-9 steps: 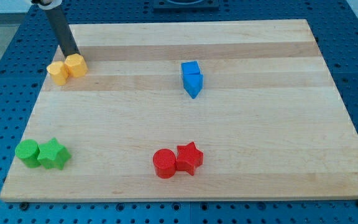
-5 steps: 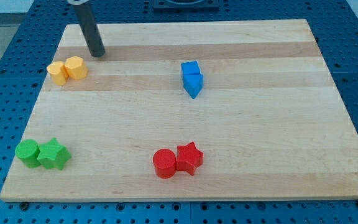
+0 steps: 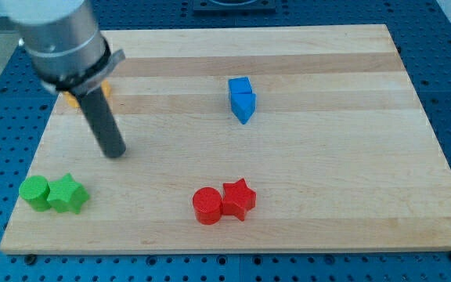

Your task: Push the green star along with green circle a bit up

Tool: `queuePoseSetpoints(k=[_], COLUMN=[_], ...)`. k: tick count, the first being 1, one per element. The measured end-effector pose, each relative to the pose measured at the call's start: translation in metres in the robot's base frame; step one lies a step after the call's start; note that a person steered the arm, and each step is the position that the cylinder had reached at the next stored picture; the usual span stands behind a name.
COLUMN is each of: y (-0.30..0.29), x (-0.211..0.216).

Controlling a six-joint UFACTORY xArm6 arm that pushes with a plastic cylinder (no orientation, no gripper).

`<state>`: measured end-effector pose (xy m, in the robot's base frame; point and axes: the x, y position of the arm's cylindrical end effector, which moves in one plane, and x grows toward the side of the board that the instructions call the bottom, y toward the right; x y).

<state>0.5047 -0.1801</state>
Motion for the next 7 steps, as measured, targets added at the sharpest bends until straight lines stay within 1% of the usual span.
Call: queuePoseSetpoints(k=[1,2,3,4,5,7], y=[0.0,0.0,-0.016,-0.051,-0.083,-0.077], x=[0.063,0.073,0.101,0.113,0.109,0.086])
